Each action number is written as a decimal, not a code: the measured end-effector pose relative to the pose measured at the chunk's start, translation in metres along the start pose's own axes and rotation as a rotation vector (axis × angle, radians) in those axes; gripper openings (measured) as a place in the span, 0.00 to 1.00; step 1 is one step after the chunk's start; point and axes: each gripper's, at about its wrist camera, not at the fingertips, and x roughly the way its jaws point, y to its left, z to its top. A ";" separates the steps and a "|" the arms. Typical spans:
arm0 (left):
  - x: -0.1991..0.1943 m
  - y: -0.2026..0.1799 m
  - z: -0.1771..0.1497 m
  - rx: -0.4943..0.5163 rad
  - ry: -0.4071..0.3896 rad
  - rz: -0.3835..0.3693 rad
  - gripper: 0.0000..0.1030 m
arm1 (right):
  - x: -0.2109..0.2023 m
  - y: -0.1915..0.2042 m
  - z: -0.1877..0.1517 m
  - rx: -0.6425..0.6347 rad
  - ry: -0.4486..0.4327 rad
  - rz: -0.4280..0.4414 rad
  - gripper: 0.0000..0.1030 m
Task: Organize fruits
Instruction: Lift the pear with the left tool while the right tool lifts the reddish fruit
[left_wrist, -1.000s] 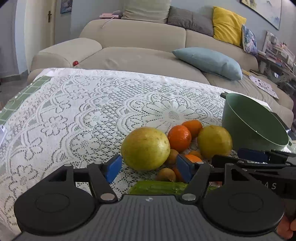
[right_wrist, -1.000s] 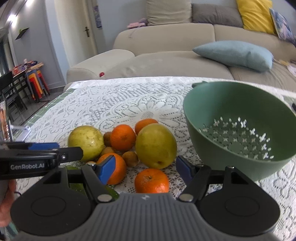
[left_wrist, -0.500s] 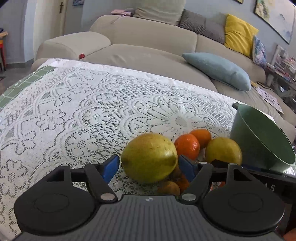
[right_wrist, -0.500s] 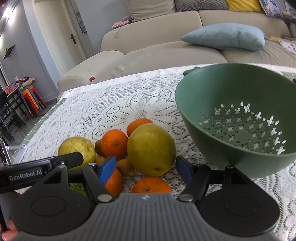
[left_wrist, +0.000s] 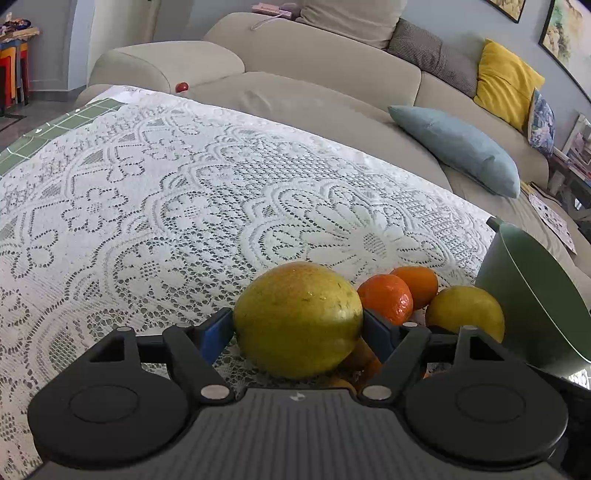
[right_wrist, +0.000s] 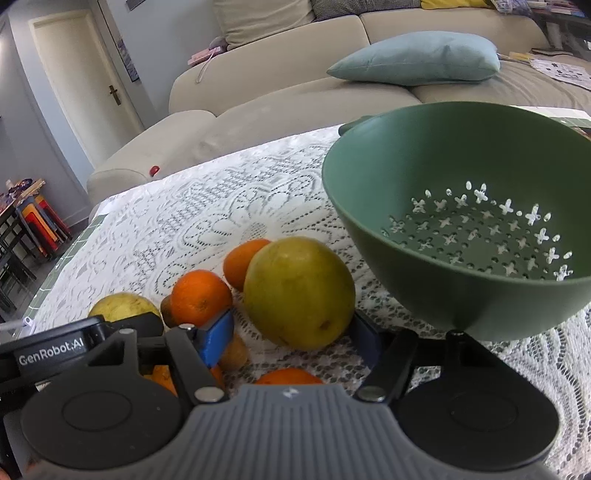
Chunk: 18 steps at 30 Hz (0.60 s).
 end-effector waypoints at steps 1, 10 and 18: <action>0.001 0.000 0.000 -0.005 0.000 0.000 0.87 | 0.001 0.000 -0.001 -0.003 -0.004 -0.003 0.65; 0.005 0.001 -0.003 -0.029 -0.003 -0.011 0.83 | 0.001 0.001 -0.006 -0.014 -0.036 -0.028 0.59; 0.004 0.001 -0.004 -0.028 -0.014 -0.016 0.82 | -0.002 0.005 -0.010 -0.072 -0.053 -0.038 0.58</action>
